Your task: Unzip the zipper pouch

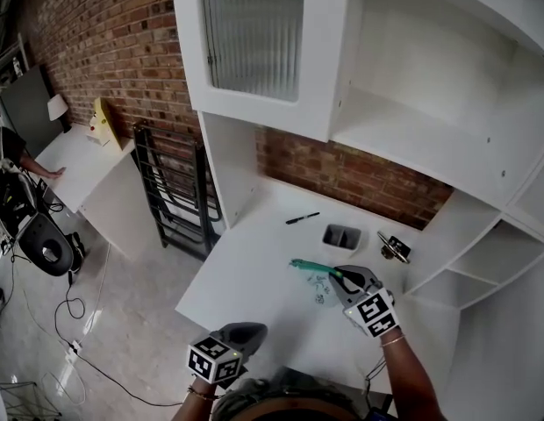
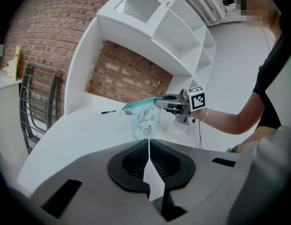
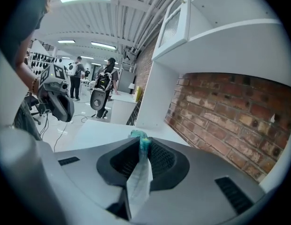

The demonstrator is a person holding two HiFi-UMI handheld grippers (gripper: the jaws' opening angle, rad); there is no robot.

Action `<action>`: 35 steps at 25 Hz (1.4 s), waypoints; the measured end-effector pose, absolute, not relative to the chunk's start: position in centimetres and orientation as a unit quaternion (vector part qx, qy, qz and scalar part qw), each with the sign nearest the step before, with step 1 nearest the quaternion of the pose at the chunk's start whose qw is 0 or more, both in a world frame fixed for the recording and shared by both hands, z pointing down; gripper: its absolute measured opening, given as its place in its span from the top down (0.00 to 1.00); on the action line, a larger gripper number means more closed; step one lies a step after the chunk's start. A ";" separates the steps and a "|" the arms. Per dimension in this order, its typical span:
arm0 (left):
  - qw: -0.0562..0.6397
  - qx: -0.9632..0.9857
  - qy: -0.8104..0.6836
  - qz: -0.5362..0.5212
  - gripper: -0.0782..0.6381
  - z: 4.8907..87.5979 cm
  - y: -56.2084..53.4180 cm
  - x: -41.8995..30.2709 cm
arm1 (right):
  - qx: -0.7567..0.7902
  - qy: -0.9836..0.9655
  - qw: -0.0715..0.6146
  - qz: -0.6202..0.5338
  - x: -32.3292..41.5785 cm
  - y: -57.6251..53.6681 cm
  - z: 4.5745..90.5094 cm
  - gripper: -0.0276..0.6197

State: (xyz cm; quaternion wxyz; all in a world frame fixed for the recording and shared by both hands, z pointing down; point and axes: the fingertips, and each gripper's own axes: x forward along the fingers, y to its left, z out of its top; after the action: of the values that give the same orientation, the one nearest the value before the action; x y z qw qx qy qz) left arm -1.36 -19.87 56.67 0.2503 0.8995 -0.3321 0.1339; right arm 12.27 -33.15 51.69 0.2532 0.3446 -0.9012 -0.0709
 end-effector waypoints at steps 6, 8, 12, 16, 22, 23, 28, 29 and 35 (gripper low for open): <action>0.255 0.894 -0.345 0.134 0.88 56.7 -19.8 -2.5 | 0.345 -0.893 0.284 -0.059 12.3 -34.0 54.9 0.88; 0.257 0.892 -0.345 0.136 0.88 56.9 -19.7 -2.7 | 0.350 -0.894 0.277 -0.045 12.6 -34.1 55.6 0.88; 0.255 0.894 -0.341 0.140 0.88 57.2 -19.8 -2.6 | 0.368 -0.891 0.267 -0.019 13.8 -34.6 56.6 0.88; 0.246 0.898 -0.337 0.135 0.88 57.0 -20.3 -2.3 | 0.384 -0.882 0.272 0.009 15.4 -34.6 58.2 0.88; 0.246 0.902 -0.326 0.139 0.88 56.6 -20.7 -2.2 | 0.389 -0.869 0.303 0.033 16.6 -33.7 61.7 0.88; 0.246 0.902 -0.326 0.138 0.88 56.6 -20.8 -2.3 | 0.390 -0.867 0.308 0.038 16.7 -33.5 62.3 0.88; 0.243 0.904 -0.324 0.137 0.88 56.2 -20.9 -2.6 | 0.403 -0.855 0.320 0.067 17.6 -32.8 64.8 0.88; 0.243 0.904 -0.324 0.137 0.88 56.2 -20.9 -2.6 | 0.407 -0.852 0.322 0.074 17.8 -32.8 65.3 0.88; 0.245 0.904 -0.322 0.139 0.88 56.4 -20.8 -2.8 | 0.451 -0.831 0.310 0.098 19.3 -33.1 66.4 0.87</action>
State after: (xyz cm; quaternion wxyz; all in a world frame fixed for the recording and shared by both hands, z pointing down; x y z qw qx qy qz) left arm -2.84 -20.85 56.43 0.2452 0.9039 -0.3217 0.1389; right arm 19.32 -33.14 66.36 0.3096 0.4514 -0.8312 0.0977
